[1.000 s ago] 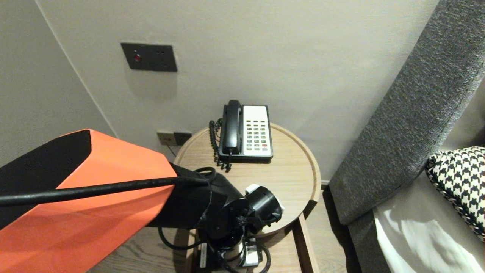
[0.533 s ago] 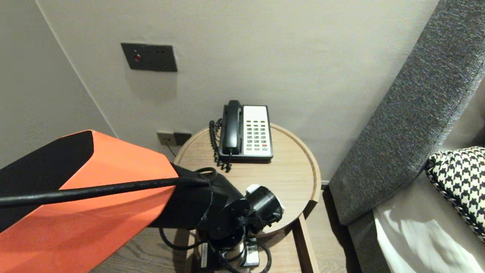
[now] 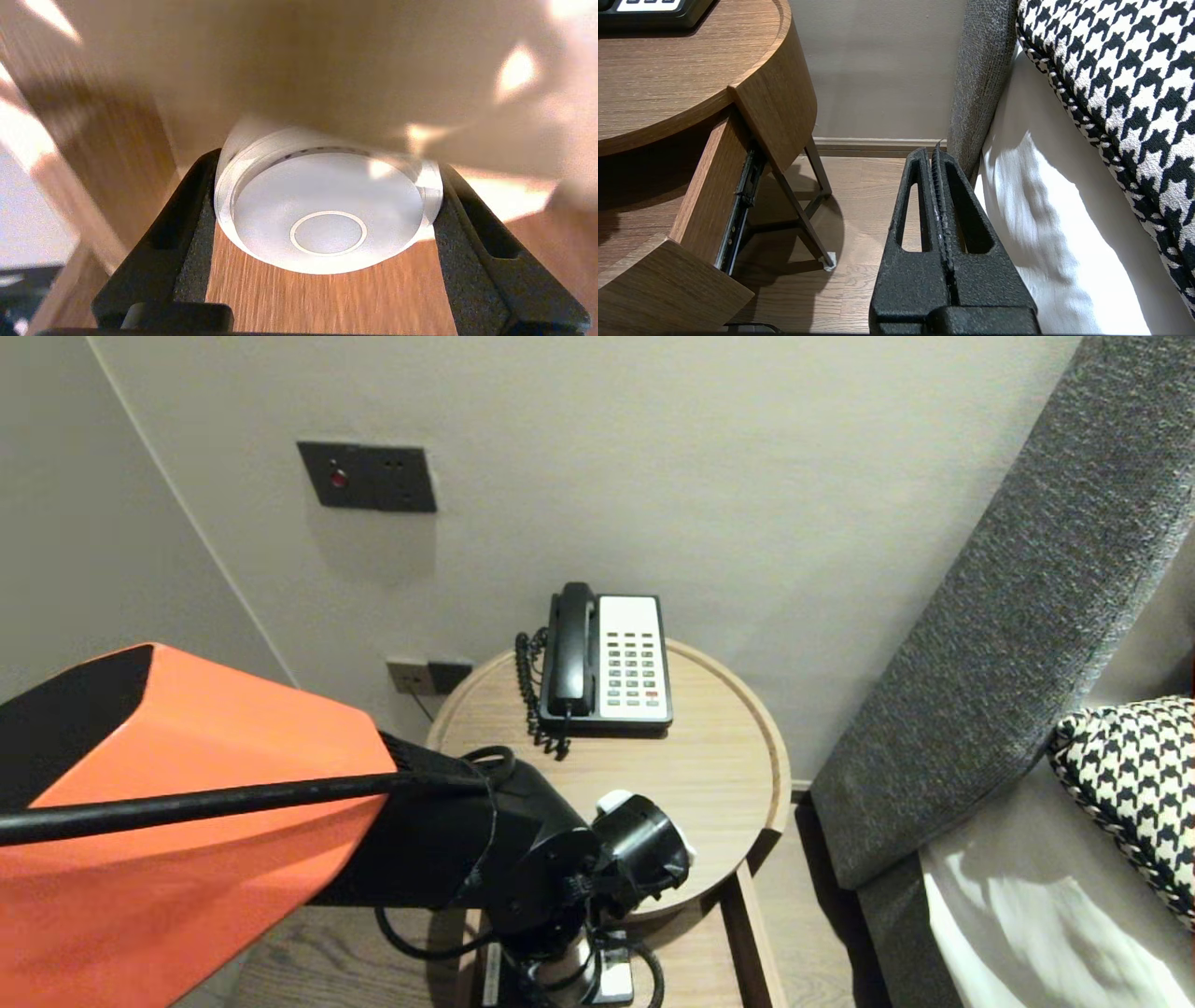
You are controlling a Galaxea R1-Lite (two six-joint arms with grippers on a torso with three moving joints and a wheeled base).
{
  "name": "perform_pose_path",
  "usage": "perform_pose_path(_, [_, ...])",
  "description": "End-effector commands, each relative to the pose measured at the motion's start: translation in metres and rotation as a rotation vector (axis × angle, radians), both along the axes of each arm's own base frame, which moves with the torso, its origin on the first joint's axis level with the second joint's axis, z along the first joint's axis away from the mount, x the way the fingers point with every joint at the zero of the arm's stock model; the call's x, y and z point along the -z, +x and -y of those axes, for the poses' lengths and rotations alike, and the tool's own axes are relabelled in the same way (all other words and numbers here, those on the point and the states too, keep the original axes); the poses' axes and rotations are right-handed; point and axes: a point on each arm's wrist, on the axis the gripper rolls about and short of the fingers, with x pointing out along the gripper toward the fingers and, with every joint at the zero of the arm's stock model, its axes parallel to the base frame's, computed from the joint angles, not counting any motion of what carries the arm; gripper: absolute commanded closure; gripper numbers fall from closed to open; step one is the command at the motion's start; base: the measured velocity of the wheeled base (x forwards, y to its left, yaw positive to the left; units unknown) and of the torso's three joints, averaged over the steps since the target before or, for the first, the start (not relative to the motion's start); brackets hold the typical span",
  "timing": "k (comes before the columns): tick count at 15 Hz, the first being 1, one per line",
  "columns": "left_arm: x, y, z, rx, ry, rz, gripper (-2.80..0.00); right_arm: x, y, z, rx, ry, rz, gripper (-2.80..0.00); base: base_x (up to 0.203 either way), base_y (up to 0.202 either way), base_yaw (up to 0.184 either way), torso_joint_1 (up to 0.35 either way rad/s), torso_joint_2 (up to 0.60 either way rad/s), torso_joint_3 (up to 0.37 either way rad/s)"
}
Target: Take the remote control out of the drawer one by one and place them on the table
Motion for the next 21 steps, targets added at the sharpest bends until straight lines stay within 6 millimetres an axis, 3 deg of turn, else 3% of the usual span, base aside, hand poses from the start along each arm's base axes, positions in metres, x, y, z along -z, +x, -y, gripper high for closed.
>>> perform_pose_path(1, [-0.012,-0.008,-0.007,0.005,-0.025,-0.003,0.0,0.011,0.003,0.0,0.0,0.0,-0.04,0.0,0.0,0.0,0.0,0.0,0.0,0.0])
perform_pose_path(6, [-0.03,-0.02,-0.015,0.028,-0.063,0.022,0.0,0.011,0.003,0.0,0.0,0.0,-0.041,0.0,0.0,0.0,0.0,0.0,0.0,0.0])
perform_pose_path(15, [-0.079,-0.05,-0.058,0.09,-0.157,0.097,0.0,0.011,0.003,0.0,0.0,0.0,-0.04,0.0,0.0,0.0,0.0,0.0,0.0,0.0])
perform_pose_path(21, [-0.107,-0.061,-0.076,0.096,-0.227,0.154,0.0,0.011,0.003,0.0,0.0,0.0,-0.038,0.0,0.0,0.0,0.0,0.0,0.0,0.0])
